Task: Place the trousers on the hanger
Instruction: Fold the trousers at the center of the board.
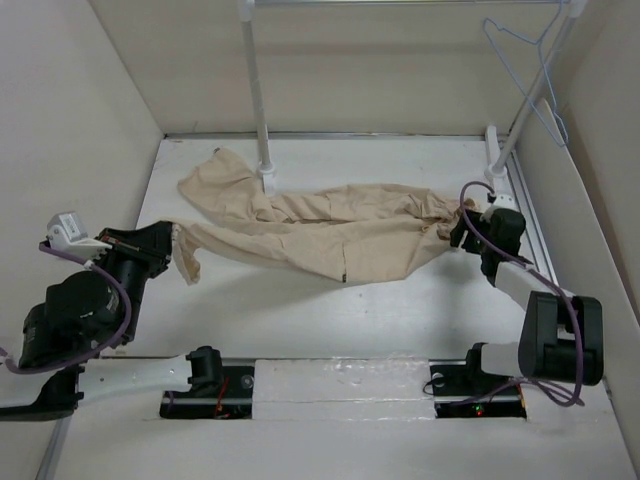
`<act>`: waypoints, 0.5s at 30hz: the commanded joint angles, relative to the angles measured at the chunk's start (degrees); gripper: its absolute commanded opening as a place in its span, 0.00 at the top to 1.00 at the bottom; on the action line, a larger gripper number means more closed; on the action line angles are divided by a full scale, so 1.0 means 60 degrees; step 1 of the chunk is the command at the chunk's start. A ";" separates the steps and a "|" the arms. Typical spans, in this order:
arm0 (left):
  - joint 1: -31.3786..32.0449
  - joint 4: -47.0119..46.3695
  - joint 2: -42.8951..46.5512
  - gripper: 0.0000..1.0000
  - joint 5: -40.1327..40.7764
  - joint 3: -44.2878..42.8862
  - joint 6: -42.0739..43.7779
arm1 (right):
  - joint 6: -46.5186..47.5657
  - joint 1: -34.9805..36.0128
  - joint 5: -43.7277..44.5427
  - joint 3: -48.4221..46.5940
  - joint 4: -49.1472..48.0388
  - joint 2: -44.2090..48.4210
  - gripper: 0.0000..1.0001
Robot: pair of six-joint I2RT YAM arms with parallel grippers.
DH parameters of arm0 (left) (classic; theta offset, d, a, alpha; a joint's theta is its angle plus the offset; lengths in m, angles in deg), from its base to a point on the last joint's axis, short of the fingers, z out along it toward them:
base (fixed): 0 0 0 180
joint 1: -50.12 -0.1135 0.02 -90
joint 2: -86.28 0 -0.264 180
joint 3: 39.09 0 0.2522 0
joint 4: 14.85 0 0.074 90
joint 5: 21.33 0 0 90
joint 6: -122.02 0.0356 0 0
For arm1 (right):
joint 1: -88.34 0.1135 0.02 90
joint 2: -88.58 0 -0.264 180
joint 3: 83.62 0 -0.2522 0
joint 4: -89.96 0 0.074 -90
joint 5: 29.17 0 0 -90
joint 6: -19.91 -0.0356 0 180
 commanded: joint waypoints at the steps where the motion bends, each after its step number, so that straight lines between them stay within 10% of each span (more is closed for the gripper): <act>1: -0.0019 -0.1432 0.0208 1.00 0.0339 0.0171 0.0965 | 0.0056 0.0005 -0.0261 -0.0364 -0.0555 -0.0523 0.32; 8: -0.0019 -0.1261 0.0150 1.00 0.0514 -0.0193 0.1289 | 0.0204 -0.0404 -0.1084 -0.1421 -0.0764 -0.1948 1.00; 15: -0.0019 -0.2120 0.0266 1.00 0.0808 -0.1263 0.2750 | 0.0921 -0.1254 0.0477 -0.0703 0.1795 0.4169 1.00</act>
